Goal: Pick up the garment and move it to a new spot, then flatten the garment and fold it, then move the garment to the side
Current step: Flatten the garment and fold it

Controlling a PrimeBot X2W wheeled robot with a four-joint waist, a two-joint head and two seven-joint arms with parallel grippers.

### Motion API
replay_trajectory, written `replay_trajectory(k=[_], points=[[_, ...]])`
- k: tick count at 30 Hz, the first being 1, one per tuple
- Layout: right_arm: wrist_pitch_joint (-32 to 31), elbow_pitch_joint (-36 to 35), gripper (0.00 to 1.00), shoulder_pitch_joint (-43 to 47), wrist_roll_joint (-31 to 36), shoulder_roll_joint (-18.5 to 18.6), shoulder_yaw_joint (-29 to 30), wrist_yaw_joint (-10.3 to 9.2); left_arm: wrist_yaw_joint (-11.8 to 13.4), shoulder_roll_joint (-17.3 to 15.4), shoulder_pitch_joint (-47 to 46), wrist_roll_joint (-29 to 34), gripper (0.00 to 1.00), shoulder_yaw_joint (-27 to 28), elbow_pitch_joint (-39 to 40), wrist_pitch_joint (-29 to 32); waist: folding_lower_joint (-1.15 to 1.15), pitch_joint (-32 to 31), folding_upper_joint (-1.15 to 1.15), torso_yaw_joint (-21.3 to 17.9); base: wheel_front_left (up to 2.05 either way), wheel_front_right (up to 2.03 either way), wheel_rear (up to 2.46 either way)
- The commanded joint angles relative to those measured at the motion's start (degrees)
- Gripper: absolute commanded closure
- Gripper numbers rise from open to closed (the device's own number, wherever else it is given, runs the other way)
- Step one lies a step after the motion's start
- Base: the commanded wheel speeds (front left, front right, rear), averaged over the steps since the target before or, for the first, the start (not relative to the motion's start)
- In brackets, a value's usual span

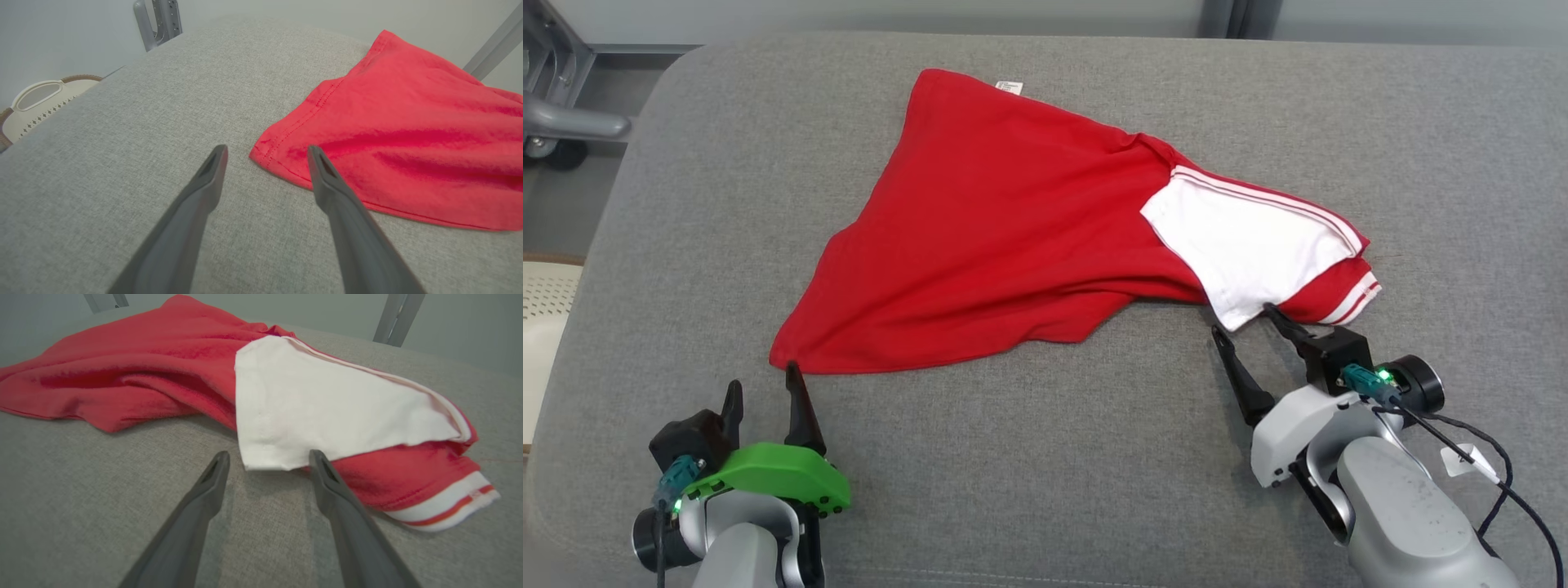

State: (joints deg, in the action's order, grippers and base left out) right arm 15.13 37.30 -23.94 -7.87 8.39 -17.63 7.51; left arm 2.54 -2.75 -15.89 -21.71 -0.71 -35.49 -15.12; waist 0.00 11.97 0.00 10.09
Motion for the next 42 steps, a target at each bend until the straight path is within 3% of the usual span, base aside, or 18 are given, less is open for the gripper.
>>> replay_trajectory(k=[1, 2, 3, 4, 6, 14, 21, 30, 31, 32, 36, 38, 42], points=[[0.00, 0.75, 0.00, -1.05, 0.55, 0.35, 0.39, -0.05, 0.22, -0.29, 0.59, -0.64, 0.00, -0.19, 0.40, -0.02, 0.00, 0.33, 0.00, 0.55, 0.00, 0.00, 0.00], [0.00, 1.24, 0.00, -1.44, 1.01, 0.40, 0.47, -0.05, 0.27, -0.29, 0.65, -0.74, 0.00, -0.33, 0.58, -0.02, 0.00, 0.40, 0.00, 0.71, 0.00, 0.00, 0.00], [0.00, 1.59, 0.14, -1.74, 1.21, 0.39, 0.71, -0.05, 0.32, -0.30, 0.70, -0.95, 0.00, -0.38, 0.84, -0.02, 0.00, 0.47, 0.00, 0.85, 0.00, 0.00, 0.00], [0.00, 1.87, 0.39, -1.99, 1.46, 0.36, 0.92, -0.05, 0.34, -0.30, 0.78, -1.09, 0.00, -0.49, 1.06, -0.02, 0.00, 0.54, 0.00, 0.99, 0.00, 0.00, 0.00], [0.00, 1.83, 1.00, -2.49, 1.90, 0.29, 1.08, -0.05, 0.44, -0.30, 0.97, -1.10, 0.00, -0.50, 1.52, -0.02, 0.00, 0.65, 0.00, 1.18, 0.00, 0.00, 0.00], [0.00, -3.66, 1.00, -2.46, -0.36, 1.05, 3.82, -0.05, 0.40, -0.29, 1.95, 0.07, 0.00, -0.09, 2.80, -0.02, 0.00, 0.34, 0.00, 0.54, 0.00, 0.00, 0.00], [0.00, -8.44, 1.00, -5.61, -1.88, 3.58, 10.50, -0.05, 0.31, -0.29, 2.33, -0.15, 0.00, -0.48, 3.38, -0.02, 0.00, -0.21, 0.00, 0.06, 0.00, 0.00, 0.00], [-0.01, 5.45, 1.00, -21.06, 4.75, 13.78, 16.76, -0.06, -1.21, -0.28, 0.02, -0.65, 0.00, -8.73, 2.68, -0.02, 0.00, 3.64, 0.00, 5.58, 0.00, 0.00, 0.00], [-0.16, 8.08, 0.86, -22.67, 5.20, 14.20, 18.33, -0.07, -1.24, -0.26, -0.05, -0.95, 0.00, -9.84, 2.51, -0.02, 0.00, 4.04, 0.00, 6.56, 0.00, 0.00, 0.00], [-1.75, 13.10, 0.00, -25.93, 7.19, 15.58, 22.03, -0.07, -1.10, -0.30, -0.16, -1.57, 0.00, -11.74, 2.49, -0.02, 0.00, 5.05, 0.00, 8.41, 0.00, 0.00, 0.00], [-1.13, 18.13, 0.00, -29.60, 12.46, 15.70, 28.95, -0.06, -0.36, -0.27, 1.05, -2.94, 0.00, -13.96, 2.99, -0.02, 0.00, 5.85, 0.00, 10.13, 0.00, 0.00, 0.00], [-0.46, 18.85, 0.00, -28.58, 14.52, 13.99, 29.49, -0.04, 0.07, -0.29, 1.88, -3.40, 0.00, -13.84, 3.29, -0.02, 0.00, 5.48, 0.00, 9.82, 0.00, 0.00, 0.00], [0.14, 16.72, 0.00, -23.68, 12.27, 10.31, 28.66, -0.08, 0.59, -0.22, 3.47, -3.52, 0.00, -12.57, 3.64, -0.02, 0.00, 3.91, 0.00, 7.33, 0.00, 0.00, 0.00]])
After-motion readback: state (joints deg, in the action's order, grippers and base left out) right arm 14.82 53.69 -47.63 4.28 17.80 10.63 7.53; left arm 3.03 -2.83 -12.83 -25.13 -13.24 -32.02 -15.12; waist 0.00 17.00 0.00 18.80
